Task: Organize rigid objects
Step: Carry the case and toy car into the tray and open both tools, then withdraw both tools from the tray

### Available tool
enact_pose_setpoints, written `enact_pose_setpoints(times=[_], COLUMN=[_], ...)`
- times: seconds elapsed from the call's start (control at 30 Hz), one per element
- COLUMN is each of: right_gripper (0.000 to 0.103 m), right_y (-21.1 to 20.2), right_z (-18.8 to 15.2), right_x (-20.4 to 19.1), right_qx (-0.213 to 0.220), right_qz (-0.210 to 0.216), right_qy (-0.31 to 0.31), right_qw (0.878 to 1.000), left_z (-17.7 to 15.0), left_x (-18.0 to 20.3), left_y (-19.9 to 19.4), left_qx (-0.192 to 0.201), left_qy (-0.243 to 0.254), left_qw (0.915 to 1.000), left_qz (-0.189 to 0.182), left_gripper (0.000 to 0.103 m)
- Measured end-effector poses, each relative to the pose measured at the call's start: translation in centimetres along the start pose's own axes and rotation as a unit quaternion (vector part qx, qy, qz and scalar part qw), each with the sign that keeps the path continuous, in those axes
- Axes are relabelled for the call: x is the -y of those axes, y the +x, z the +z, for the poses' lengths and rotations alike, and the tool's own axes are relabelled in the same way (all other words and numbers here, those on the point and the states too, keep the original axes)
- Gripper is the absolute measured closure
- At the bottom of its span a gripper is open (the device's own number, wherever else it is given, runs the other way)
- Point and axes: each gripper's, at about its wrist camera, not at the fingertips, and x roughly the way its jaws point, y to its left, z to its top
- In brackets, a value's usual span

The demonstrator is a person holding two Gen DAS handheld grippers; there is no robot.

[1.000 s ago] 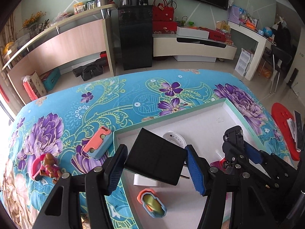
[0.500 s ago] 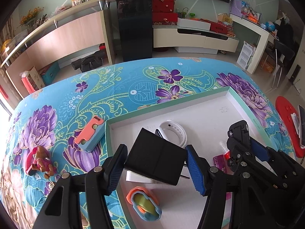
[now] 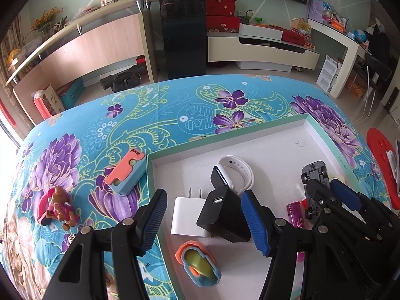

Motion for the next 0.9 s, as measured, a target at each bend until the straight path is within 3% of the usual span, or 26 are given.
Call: enact_pose_setpoints(times=[0.07, 0.3, 0.37, 0.63, 0.77, 0.9], right_gripper=[0.06, 0.056, 0.042, 0.036, 0.035, 0.028], right_y=[0.0, -0.1, -0.3, -1.2, -1.1, -1.0], right_z=[0.0, 0.1, 0.1, 0.4, 0.4, 0.4], right_x=[0.2, 0.3, 0.2, -0.1, -0.2, -0.3], right_qx=[0.001, 0.002, 0.008, 0.025, 0.024, 0.023], right_qz=[-0.002, -0.001, -0.003, 0.006, 0.003, -0.001], right_qy=[0.004, 0.006, 0.004, -0.003, -0.007, -0.01], right_qw=[1.0, 1.0, 1.0, 1.0, 1.0, 1.0], left_z=[0.0, -0.1, -0.1, -0.2, -0.3, -0.4], left_x=[-0.2, -0.9, -1.2, -2.8, -3.7, -4.4], left_y=[-0.1, -0.6, -0.8, -1.4, -1.7, -1.9], left_qx=[0.001, 0.006, 0.009, 0.017, 0.023, 0.025], left_qy=[-0.004, -0.017, -0.021, -0.048, -0.06, -0.067], left_qw=[1.0, 0.9998, 0.9996, 0.9982, 0.9968, 0.9958], left_qz=[0.002, 0.011, 0.016, 0.033, 0.048, 0.056], left_gripper=[0.036, 0.035, 0.035, 0.034, 0.019, 0.019])
